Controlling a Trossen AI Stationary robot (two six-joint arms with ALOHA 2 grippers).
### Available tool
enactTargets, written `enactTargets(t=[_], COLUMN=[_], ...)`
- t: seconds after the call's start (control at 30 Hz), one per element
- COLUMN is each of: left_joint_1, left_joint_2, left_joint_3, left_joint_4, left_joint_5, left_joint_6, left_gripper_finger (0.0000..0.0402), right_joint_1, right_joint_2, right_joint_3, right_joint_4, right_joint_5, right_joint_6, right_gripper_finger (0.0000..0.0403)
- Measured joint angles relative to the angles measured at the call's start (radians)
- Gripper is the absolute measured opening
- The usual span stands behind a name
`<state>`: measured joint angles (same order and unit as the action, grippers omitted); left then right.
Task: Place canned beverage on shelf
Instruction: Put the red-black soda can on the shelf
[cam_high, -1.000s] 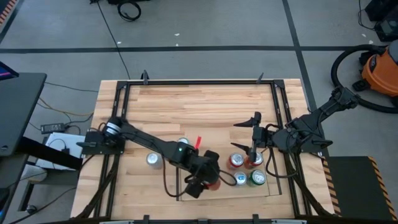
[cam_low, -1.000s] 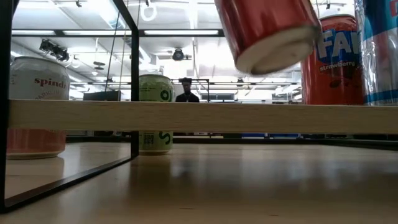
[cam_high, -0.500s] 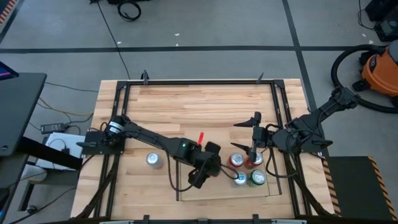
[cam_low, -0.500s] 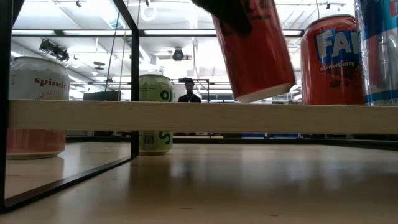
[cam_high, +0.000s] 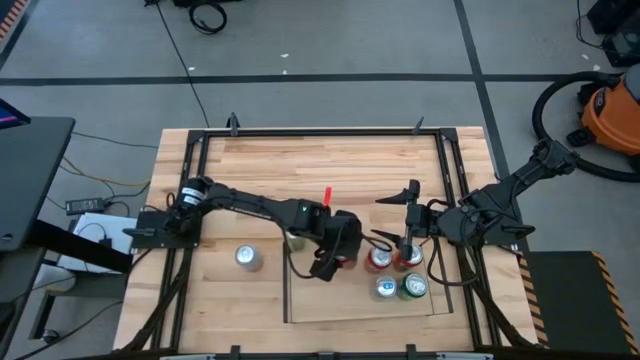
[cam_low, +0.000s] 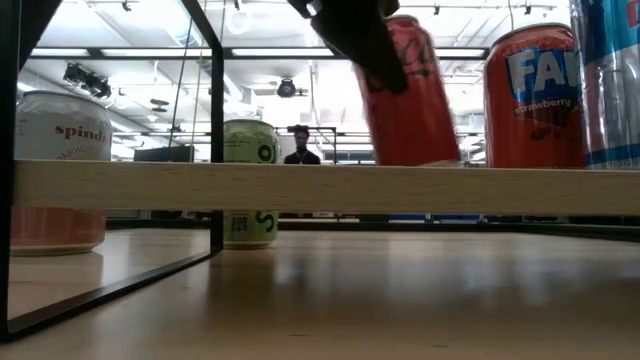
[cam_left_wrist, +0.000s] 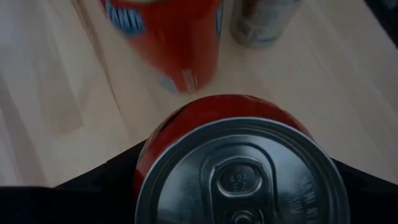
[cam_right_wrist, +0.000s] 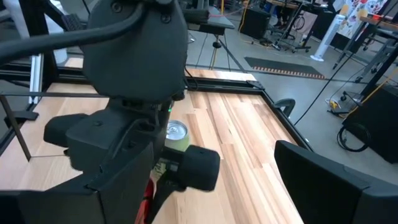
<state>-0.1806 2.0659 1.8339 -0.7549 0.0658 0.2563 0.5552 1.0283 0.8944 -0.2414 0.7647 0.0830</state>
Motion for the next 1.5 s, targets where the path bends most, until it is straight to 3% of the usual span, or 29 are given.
enactTargets(t=[0.57, 0.9, 1.5], left_joint_1=[-0.021, -0.022, -0.060], left_joint_2=[0.013, 0.011, -0.002], left_joint_3=[-0.001, 0.000, 0.000], left_joint_4=[-0.009, 0.009, -0.089], left_joint_5=[-0.014, -0.020, -0.193], left_joint_6=[0.022, -0.005, 0.021], left_gripper_finger=[0.0329, 0.0379, 0.0385], right_joint_1=[0.000, 0.000, 0.000], right_joint_2=[0.000, 0.000, 0.000], right_joint_3=[0.000, 0.000, 0.000], right_joint_4=[0.000, 0.000, 0.000], right_joint_5=[0.000, 0.000, 0.000], right_joint_6=[0.000, 0.000, 0.000], right_gripper_finger=[0.0348, 0.0348, 0.0348])
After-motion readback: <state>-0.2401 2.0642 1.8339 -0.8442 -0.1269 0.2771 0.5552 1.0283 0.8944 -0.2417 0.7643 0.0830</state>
